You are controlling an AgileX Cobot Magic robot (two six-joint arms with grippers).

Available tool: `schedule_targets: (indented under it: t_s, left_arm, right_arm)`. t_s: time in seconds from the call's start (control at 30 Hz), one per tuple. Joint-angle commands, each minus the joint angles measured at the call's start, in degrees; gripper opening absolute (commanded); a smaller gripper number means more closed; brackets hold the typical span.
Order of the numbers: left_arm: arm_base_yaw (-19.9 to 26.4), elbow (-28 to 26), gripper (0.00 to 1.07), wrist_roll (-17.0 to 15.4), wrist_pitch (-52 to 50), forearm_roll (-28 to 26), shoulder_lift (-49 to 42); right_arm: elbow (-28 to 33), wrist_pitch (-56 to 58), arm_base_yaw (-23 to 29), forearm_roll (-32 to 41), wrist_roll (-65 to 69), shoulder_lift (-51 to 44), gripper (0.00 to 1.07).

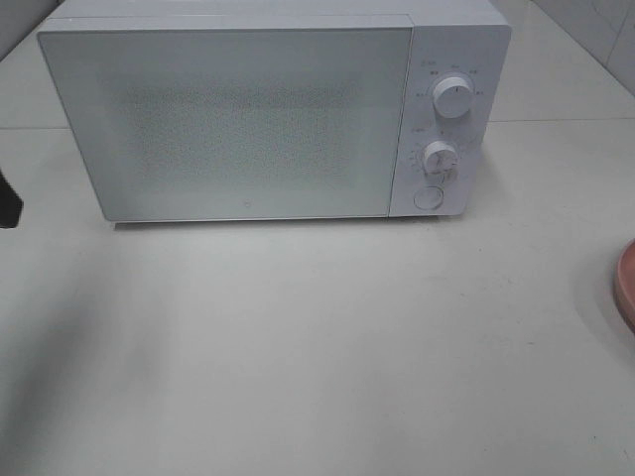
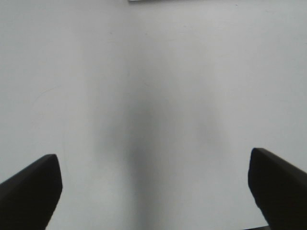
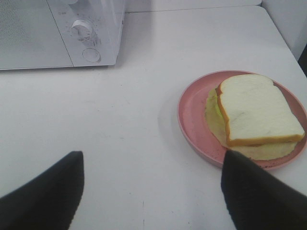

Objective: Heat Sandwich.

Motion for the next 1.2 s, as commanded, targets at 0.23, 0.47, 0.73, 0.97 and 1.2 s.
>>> schedule_targets:
  t_s: [0.23,0.47,0.73,0.97,1.2]
  left_arm:
    - [3.44,7.51,1.03,0.52,4.13,1.6,-12.89]
    - [3.44,16.56,1.03,1.72,6.02,1.66,-24.35]
    - [3.44,19.19,1.03,4.35,7.51,0.63,-30.65]
    - [3.44,20.86,1.03,6.02,10.6,-0.11,-30.77]
    - [3.44,20.86,1.03,6.02,10.6,0.0,-30.83]
  right_arm:
    - [0.06,0.06,-0.4,-0.4,-0.17,-1.55,0.76]
    - [0.06,0.06,-0.4,-0.4,-0.17,-1.55,0.76]
    - [0.06,0.06,-0.4,-0.4,-0.17,-1.55,0.76]
    - [0.06,0.06,-0.4,-0.4,-0.17,-1.55,0.76]
    - [0.06,0.06,-0.4,-0.4,-0.17,-1.55,0.76]
